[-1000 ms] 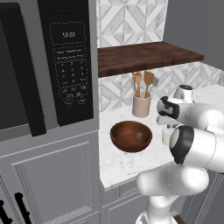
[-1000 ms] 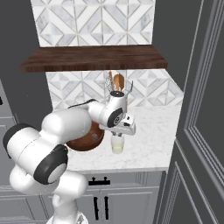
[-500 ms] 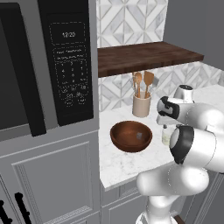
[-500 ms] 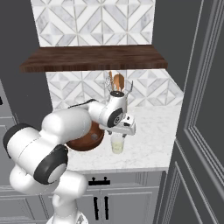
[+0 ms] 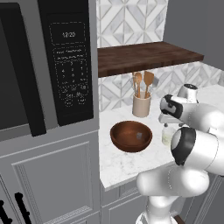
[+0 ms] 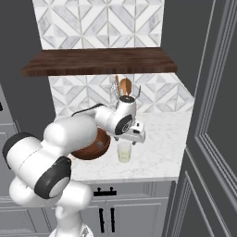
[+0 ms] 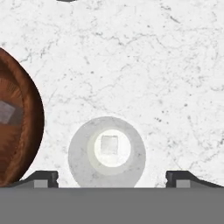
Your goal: Grab a lemon wedge from the fridge and one ice cube from the ice bowl, and put them in the glass of lemonade.
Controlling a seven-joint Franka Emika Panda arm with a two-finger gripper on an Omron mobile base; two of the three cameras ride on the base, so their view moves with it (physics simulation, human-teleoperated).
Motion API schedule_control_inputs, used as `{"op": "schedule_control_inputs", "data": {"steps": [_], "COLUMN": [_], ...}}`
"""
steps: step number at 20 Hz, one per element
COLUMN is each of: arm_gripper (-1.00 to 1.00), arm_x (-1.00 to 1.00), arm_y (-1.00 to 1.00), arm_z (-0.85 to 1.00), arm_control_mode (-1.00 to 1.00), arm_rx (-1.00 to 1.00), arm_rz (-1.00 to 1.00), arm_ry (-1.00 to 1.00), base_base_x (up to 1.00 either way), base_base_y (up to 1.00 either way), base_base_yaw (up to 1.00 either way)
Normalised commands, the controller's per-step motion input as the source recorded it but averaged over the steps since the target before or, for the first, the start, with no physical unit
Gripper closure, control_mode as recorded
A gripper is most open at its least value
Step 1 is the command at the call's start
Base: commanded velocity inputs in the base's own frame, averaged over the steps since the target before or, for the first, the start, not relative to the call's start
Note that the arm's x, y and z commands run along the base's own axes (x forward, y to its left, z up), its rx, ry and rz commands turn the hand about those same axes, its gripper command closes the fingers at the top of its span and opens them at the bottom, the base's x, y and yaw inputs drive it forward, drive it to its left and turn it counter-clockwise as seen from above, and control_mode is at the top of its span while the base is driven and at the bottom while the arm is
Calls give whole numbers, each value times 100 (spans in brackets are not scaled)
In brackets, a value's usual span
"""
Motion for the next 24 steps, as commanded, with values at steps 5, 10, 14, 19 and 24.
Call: {"op": "schedule_control_inputs", "data": {"steps": [5, 10, 14, 19, 24], "arm_gripper": [-100, -100, -100, -100, -100], "arm_x": [-30, -28, -32, -45, -43], "arm_y": [0, 1, 58, 73, 66], "arm_z": [39, 28, 26, 50, 28], "arm_control_mode": [-100, -100, -100, -100, -100], "arm_rx": [10, 10, -2, -18, -19], "arm_rz": [0, 0, 0, 0, 0], "arm_ry": [-15, -24, -5, 4, 2], "base_base_x": [0, 0, 0, 0, 0], "base_base_y": [0, 0, 0, 0, 0], "base_base_yaw": [0, 0, 0, 0, 0]}}
